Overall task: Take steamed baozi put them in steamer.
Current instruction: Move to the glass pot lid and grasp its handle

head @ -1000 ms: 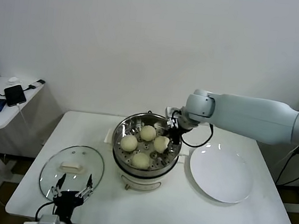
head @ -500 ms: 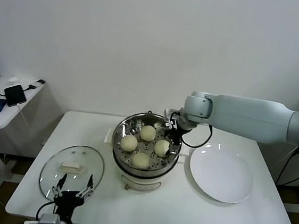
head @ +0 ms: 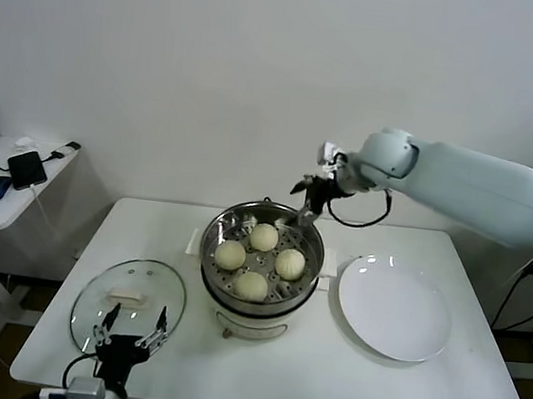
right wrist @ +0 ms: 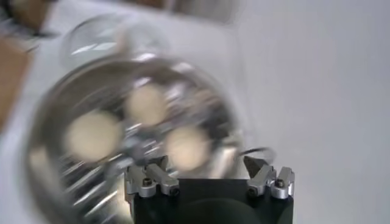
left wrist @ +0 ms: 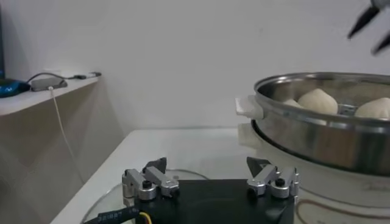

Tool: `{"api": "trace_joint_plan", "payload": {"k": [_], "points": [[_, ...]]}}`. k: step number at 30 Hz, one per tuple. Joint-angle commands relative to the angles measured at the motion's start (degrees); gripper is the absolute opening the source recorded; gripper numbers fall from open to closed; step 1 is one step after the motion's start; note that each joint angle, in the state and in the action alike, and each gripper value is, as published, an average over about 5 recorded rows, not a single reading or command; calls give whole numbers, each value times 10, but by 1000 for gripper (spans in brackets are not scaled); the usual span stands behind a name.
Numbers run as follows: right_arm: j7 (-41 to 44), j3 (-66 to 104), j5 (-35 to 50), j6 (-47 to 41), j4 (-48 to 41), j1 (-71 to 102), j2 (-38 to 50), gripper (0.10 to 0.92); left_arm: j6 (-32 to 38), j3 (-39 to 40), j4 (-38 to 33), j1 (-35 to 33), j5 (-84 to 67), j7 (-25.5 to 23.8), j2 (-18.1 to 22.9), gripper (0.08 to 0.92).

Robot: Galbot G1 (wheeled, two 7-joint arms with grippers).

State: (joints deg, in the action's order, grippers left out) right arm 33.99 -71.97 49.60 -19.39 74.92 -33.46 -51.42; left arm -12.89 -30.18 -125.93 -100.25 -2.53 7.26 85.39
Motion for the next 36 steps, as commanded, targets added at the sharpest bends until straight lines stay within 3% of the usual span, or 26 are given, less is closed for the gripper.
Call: {"api": "trace_joint_plan", "payload": {"k": [1,6,11,15,26,36], "points": [[-245,412,-104,85,14,320,192,823,6,-1,-1,11,1,-6,0,823],[-339,678,-127,111,52,594,228,823,32,-5,9,22,20,-2,-3,823],[-346,953,-151,127,90,857,163,823,56,-10,17,31,34,2,-7,823],[-331,1067,-165,167,119,995,91,823,70,-15,21,37,44,-7,-14,823],[-298,1098,-233,286,144,1148,-82,823,152,-26,68,52,171,-7,-27,823],[-292,1064,-290,313,142,1157,-164,823,184,-35,133,45,454,129,-67,823]]}}
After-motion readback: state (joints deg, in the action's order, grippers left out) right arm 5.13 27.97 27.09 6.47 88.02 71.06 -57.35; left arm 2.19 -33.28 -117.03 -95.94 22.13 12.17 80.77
